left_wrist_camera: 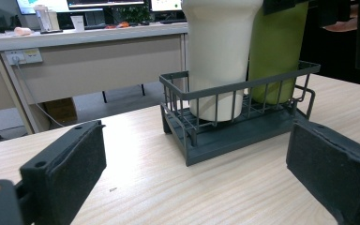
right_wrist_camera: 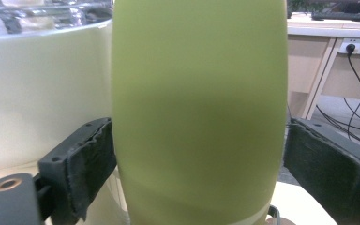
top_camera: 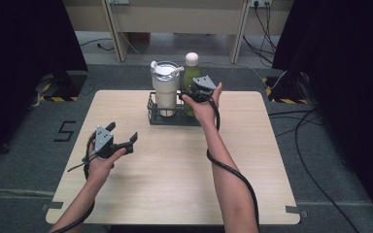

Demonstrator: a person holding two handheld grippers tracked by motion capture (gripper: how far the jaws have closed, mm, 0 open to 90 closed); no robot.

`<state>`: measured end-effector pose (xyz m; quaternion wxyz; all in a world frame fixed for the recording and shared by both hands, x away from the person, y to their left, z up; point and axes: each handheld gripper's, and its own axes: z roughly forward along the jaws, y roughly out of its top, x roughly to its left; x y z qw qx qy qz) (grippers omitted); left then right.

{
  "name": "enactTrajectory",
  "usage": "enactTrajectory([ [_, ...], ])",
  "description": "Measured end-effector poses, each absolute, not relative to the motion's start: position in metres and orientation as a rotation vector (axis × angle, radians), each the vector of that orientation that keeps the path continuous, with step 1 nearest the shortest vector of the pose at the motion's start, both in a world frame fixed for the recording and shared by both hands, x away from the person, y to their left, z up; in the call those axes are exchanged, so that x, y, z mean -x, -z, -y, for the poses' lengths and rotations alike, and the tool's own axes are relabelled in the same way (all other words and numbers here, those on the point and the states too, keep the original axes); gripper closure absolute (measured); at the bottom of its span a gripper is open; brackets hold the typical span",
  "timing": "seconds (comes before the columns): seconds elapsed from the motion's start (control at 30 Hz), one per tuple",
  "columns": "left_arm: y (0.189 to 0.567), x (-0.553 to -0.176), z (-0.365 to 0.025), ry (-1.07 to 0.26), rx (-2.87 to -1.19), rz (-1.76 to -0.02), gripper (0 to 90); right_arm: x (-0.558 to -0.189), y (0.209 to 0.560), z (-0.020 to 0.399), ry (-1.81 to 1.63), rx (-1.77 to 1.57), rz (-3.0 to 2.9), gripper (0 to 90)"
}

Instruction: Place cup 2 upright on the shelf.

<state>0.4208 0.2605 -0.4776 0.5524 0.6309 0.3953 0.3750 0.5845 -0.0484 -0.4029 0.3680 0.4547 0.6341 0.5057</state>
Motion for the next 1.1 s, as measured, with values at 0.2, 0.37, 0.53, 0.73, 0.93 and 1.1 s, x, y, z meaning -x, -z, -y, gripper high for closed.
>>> enactTrajectory([
  [0.2,0.477,-0.421,-0.26,-0.886,-1.491,-0.935,4.3,-0.579,0.4,0.05,-1.312,-1.14,-1.638,7.8],
  [0.37,0.477,-0.42,-0.259,-0.886,-1.492,-0.934,4.3,-0.572,0.398,0.053,-1.314,-1.136,-1.641,8.0],
  [0.53,0.478,-0.42,-0.259,-0.883,-1.495,-0.934,4.3,-0.564,0.395,0.057,-1.324,-1.114,-1.645,8.3],
  [0.73,0.478,-0.42,-0.258,-0.884,-1.497,-0.931,4.4,-0.554,0.392,0.064,-1.332,-1.101,-1.654,8.8],
  [0.93,0.478,-0.42,-0.257,-0.885,-1.497,-0.932,4.4,-0.545,0.392,0.07,-1.332,-1.09,-1.664,9.6],
  [1.1,0.478,-0.419,-0.257,-0.885,-1.499,-0.932,4.4,-0.536,0.393,0.074,-1.331,-1.072,-1.681,10.2],
])
